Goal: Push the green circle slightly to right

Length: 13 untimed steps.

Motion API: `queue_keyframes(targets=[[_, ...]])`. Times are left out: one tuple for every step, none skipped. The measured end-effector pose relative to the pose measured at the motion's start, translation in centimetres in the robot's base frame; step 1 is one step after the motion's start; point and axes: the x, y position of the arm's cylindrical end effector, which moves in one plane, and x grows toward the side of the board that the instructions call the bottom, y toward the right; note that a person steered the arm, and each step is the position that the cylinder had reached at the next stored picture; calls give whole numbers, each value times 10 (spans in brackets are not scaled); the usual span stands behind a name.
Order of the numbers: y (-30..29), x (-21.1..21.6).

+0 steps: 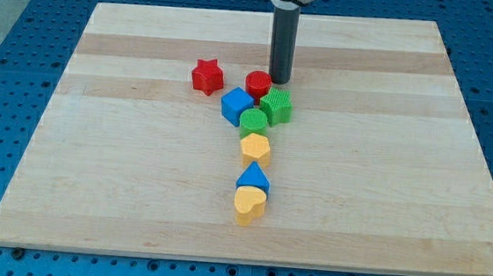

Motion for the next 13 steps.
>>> queue_keyframes(targets=[[9, -2], [16, 3], [41, 28], [41, 43], [52, 55], [52, 56], [46, 56], [25, 56], [5, 56], [-13, 56], [-30, 56], [-46, 56], [-69, 56]])
